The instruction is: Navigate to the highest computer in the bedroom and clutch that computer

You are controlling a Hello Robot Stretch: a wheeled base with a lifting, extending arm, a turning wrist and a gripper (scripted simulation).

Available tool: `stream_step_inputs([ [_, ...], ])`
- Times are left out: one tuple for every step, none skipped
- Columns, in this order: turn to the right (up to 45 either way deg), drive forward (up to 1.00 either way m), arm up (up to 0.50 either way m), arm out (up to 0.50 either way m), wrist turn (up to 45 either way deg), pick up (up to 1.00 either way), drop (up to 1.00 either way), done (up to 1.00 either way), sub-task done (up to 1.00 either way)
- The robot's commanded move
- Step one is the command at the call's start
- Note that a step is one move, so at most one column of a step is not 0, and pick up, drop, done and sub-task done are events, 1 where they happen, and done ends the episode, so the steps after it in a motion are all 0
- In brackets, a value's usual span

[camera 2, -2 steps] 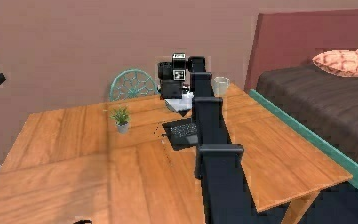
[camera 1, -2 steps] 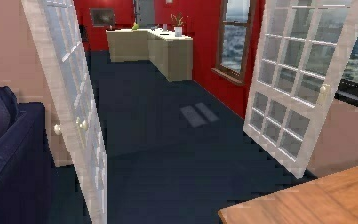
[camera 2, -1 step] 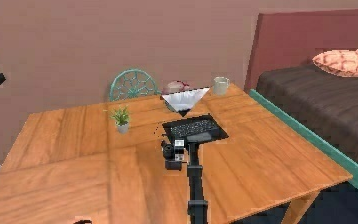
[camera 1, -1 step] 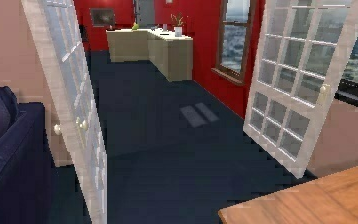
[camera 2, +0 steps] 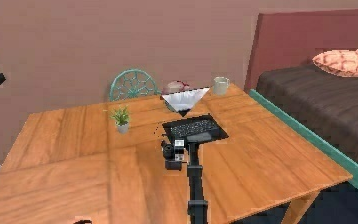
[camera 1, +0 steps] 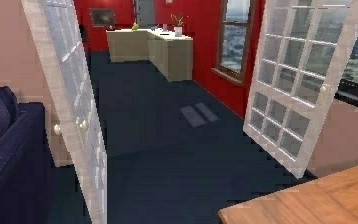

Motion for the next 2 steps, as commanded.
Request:
stream_step_inputs([
  [0.0, 0.00, 0.10, 0.00, 0.0, 0.00, 0.00, 0.00, 0.00],
  [0.0, 0.00, 0.00, 0.00, 0.0, 0.00, 0.00, 1.00, 0.00],
])
